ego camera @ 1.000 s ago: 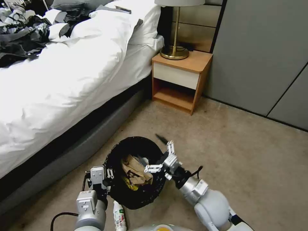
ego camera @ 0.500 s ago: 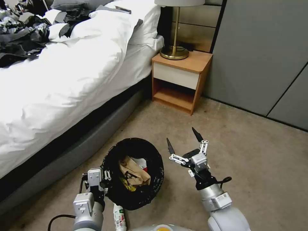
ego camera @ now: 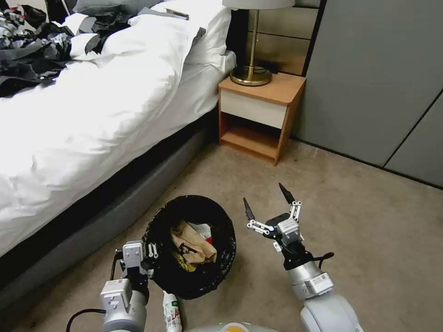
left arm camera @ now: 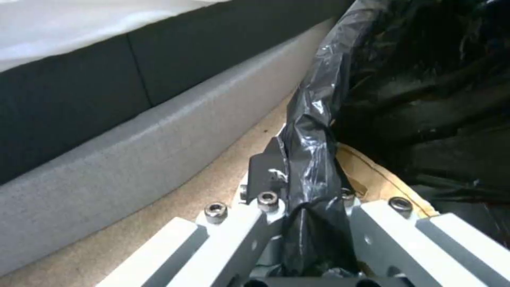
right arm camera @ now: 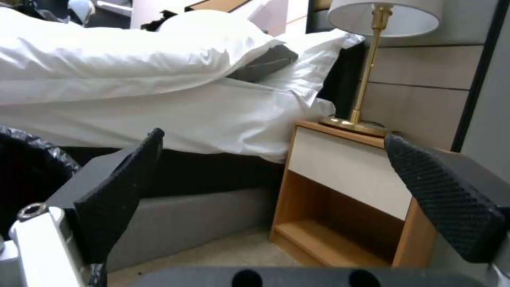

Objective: Pick up the trash bin, then pick up the garbage from the floor and place it into the trash bin.

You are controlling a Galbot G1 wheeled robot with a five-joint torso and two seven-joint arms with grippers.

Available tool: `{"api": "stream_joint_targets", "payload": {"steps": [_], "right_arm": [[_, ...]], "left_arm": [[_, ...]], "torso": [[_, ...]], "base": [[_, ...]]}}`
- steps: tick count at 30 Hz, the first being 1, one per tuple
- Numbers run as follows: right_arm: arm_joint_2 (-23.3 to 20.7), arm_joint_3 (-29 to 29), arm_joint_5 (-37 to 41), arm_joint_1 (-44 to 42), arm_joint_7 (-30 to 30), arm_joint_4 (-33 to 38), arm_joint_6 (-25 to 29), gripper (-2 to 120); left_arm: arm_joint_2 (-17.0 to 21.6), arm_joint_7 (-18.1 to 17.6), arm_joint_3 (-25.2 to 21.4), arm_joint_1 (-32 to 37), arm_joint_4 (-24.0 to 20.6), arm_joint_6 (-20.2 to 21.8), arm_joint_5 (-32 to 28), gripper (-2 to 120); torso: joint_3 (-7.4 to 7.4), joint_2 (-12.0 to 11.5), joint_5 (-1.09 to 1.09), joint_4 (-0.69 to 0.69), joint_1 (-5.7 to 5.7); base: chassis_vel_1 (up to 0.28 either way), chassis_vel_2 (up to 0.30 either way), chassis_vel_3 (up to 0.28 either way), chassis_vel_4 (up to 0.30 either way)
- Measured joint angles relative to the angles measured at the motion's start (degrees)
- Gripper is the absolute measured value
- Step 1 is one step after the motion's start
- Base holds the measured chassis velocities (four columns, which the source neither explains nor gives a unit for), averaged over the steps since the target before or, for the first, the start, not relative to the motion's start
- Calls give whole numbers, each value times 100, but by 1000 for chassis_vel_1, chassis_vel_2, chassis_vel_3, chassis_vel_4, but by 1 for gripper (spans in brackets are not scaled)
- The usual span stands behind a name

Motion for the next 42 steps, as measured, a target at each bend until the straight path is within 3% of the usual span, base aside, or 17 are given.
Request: {"api": "stream_joint_targets", "payload": {"steps": [17, 42], "right_arm": [[-18, 3, 27, -5, -29, -30, 15, 100], [29, -64, -39, -51, -48, -44, 27, 100]], "left_arm": [[-13, -12, 34, 48, -97, 25, 49, 0], [-8, -16, 18, 111, -137, 23, 62, 0]], "torso": [[0, 0, 0, 0, 0], [0, 0, 0, 1, 0]], "base": [[44, 41, 45, 46], [125, 123, 122, 125]]}}
